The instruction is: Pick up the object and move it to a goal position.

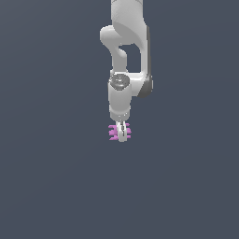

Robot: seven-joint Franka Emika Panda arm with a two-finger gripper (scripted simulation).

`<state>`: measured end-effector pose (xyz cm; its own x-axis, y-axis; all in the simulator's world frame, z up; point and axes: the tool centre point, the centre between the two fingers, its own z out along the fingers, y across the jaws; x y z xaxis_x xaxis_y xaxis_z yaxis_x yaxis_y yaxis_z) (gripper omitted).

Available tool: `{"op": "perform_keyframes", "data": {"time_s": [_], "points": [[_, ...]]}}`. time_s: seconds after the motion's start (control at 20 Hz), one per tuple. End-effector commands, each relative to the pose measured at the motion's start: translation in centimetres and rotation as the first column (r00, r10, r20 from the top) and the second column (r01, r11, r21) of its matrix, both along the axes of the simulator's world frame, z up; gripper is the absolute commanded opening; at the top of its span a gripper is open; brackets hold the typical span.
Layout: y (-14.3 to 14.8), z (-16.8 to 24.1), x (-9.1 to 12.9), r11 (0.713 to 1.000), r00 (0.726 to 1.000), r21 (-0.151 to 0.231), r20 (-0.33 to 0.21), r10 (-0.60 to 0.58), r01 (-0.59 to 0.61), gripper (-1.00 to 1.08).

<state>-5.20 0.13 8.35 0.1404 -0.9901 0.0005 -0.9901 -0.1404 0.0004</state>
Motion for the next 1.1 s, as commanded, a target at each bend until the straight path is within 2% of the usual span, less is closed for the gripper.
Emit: {"op": "perform_keyframes", "data": {"time_s": [0.0,0.65,1.05], "points": [[0.0,-0.1,0.0,1.0,1.0,0.0,0.0,0.0,0.0,-1.0],[0.1,0.4,0.0,1.0,1.0,0.001,0.002,0.0,0.0,-1.0],[1.1,3.3,-0.8,1.0,1.0,0.001,0.002,0.0,0.0,-1.0]]}}
